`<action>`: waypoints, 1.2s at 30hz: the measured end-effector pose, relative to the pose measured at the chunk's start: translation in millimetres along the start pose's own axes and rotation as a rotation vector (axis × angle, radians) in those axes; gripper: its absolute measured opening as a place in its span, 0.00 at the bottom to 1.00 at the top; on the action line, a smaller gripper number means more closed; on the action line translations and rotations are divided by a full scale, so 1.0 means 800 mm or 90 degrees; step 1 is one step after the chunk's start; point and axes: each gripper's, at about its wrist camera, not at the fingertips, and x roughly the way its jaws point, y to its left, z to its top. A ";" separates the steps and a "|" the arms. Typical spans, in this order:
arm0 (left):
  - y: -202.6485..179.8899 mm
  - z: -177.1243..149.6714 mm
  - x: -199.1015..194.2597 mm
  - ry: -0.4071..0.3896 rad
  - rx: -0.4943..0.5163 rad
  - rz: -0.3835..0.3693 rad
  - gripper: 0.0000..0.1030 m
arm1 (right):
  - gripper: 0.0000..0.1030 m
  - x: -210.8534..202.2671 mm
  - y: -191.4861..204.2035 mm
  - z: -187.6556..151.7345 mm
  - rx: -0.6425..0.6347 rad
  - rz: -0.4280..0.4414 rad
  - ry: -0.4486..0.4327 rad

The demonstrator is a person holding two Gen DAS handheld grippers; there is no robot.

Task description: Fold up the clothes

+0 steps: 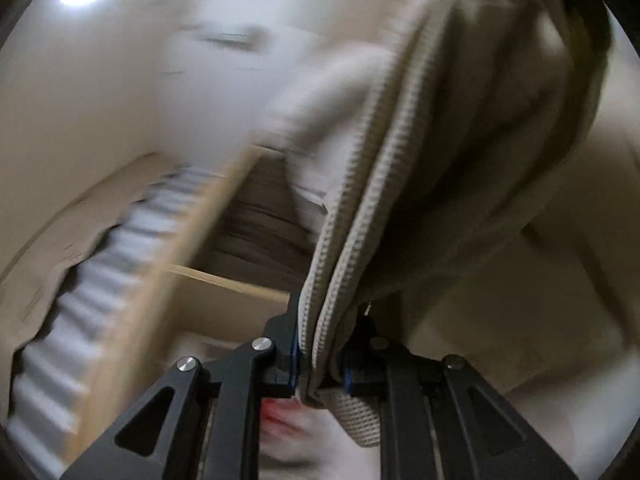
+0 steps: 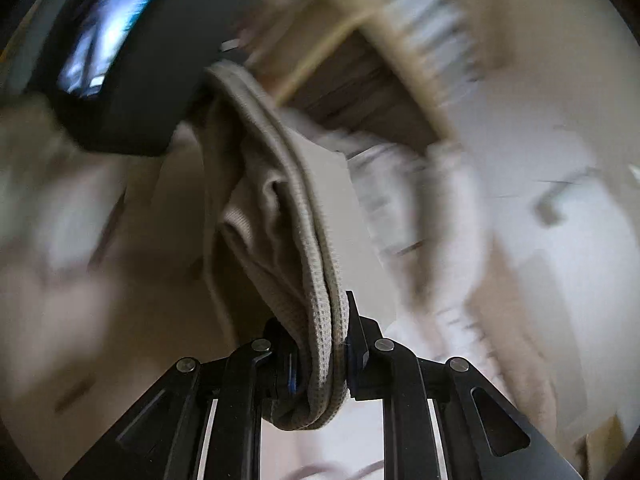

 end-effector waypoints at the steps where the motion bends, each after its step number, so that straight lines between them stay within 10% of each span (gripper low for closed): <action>1: -0.035 -0.010 0.000 0.002 0.045 -0.008 0.15 | 0.17 0.014 0.026 -0.013 -0.011 0.031 0.028; 4: -0.084 -0.031 -0.014 -0.034 0.091 0.085 0.14 | 0.17 0.028 0.065 -0.030 -0.016 0.040 0.043; 11: -0.067 -0.037 -0.035 -0.015 0.057 0.134 0.14 | 0.17 -0.003 0.036 0.008 0.022 0.062 0.018; 22: -0.083 -0.111 -0.095 0.018 0.160 0.048 0.24 | 0.18 -0.074 0.104 -0.010 0.018 0.113 -0.003; 24: -0.085 -0.117 -0.107 0.023 0.167 0.037 0.26 | 0.35 -0.073 0.118 -0.020 0.022 0.114 0.003; 26: -0.074 -0.122 -0.122 0.048 0.126 0.014 0.38 | 0.62 -0.074 0.132 -0.030 0.020 0.095 0.001; 28: -0.061 -0.126 -0.135 0.073 0.071 -0.004 0.68 | 0.66 -0.094 0.132 -0.040 0.025 0.119 -0.009; 36: 0.075 -0.135 -0.167 0.151 -0.459 -0.112 0.68 | 0.73 -0.180 0.078 -0.079 0.141 0.303 -0.060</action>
